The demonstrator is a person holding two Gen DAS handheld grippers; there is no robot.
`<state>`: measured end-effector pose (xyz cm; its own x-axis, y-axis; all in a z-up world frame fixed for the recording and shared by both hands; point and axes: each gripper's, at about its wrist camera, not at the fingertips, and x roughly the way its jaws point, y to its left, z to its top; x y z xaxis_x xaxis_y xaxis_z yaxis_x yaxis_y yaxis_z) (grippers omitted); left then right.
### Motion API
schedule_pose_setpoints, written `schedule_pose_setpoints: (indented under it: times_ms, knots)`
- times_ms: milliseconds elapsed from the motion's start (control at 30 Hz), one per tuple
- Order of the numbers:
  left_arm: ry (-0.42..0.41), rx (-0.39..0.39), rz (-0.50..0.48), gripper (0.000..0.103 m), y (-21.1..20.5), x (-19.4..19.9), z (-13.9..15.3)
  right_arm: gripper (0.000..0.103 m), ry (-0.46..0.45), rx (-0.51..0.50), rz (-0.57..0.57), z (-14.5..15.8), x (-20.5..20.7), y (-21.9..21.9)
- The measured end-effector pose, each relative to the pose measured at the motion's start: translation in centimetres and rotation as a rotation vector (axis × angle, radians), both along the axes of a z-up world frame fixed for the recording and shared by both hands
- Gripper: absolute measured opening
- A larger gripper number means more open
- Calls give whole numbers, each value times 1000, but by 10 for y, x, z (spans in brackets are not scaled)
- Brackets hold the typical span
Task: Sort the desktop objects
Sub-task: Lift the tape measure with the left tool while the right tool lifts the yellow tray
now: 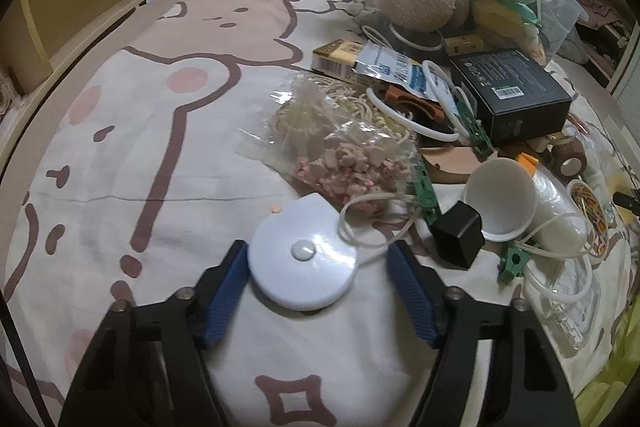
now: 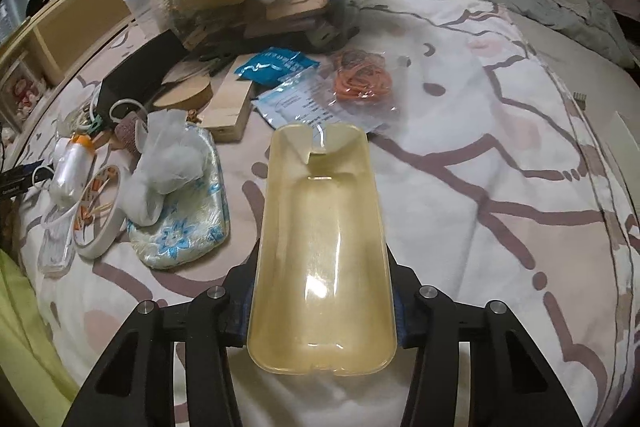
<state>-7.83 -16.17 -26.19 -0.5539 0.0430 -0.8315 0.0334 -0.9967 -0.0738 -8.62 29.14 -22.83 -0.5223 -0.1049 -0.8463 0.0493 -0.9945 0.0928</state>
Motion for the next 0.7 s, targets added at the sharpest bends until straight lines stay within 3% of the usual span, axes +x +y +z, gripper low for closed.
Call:
schedule_pose_setpoints:
  times_ms: [133,700]
  knots:
    - [4,1,23,53,-5,1,1,50,18,-13,-34,3,2,7]
    - [9,-39,56,53,-12,14,7,50,56,-39,-103,11,6,18]
